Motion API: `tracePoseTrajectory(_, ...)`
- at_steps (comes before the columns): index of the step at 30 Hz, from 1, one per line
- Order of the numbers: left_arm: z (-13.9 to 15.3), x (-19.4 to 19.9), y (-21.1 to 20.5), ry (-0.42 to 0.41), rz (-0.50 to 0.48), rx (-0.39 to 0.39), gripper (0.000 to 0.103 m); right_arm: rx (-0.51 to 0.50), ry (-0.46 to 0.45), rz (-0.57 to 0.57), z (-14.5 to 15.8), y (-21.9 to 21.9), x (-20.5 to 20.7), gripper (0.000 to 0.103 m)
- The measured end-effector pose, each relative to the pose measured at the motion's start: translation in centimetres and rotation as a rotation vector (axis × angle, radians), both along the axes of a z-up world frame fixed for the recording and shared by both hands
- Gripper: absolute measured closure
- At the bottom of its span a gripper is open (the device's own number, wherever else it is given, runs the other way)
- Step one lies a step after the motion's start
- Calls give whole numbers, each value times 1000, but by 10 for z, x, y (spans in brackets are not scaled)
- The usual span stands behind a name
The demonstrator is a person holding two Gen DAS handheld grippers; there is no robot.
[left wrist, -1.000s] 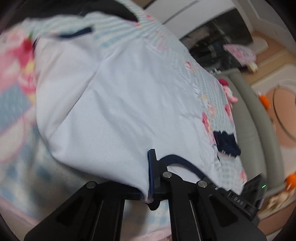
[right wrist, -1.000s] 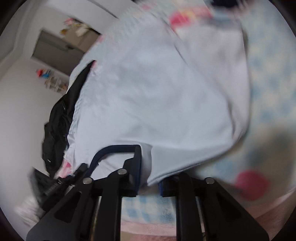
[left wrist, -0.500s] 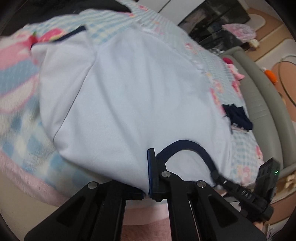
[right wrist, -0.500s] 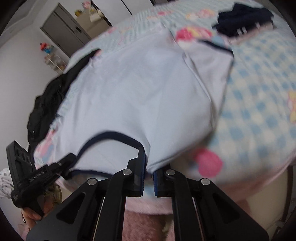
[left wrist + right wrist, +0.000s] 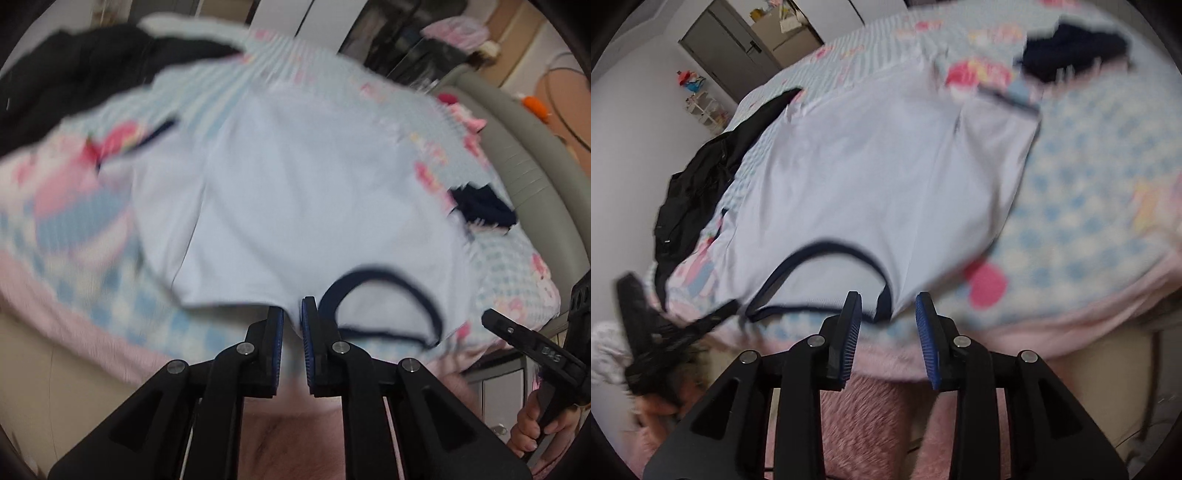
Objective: Fold clothes
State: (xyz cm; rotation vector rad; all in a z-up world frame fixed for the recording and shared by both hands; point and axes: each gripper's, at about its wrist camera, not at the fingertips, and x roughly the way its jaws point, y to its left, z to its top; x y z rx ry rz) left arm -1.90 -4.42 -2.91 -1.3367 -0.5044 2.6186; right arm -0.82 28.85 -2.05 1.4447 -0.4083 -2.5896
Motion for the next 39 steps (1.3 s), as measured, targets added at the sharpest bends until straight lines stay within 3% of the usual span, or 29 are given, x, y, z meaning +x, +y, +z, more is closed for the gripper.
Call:
tracePoseTrajectory(3,9,-23,10,44,-41,-33,82,83,93,-7,17,0,-12,70)
tracePoseTrajectory(5,10,-43,21,26,-57,-51,82,90,96,34,12,-4,-29,69)
tracePoseTrajectory(7,10,-48,17,12,-43,-6,82,102,36,81,-8,-10,-49,69)
tracePoseTrajectory(10,7,-41,7,-15,-17,53,70,59,-77,94,-41,-10,-59,69)
tracePoseTrajectory(15,-2,-3,-24,-44,24,90,71,10,-125,61,-65,2,-43,69)
tracePoseTrajectory(17,7,5,-38,-4,49,134,71,-14,-127,47,-61,7,-40,69)
tracePoseTrajectory(20,21,-1,-40,71,35,129,70,-29,-78,55,-43,6,-37,69)
tracePoseTrajectory(23,10,-22,-26,42,-3,84,70,-27,-43,82,-35,-4,-38,65)
tracePoseTrajectory(24,1,-28,-20,12,-21,66,70,-15,-53,90,-38,-8,-40,59)
tracePoseTrajectory(28,-46,-31,6,-162,-85,-71,71,13,-145,73,-63,-8,-37,59)
tracePoseTrajectory(30,-52,-20,2,-170,-81,-55,71,-17,-143,65,-62,-1,-29,59)
tracePoseTrajectory(35,-25,-13,-12,-114,-82,20,71,-82,-112,75,-40,15,-20,59)
tracePoseTrajectory(39,11,-53,-24,-21,-89,-22,70,-105,-20,81,3,29,-51,59)
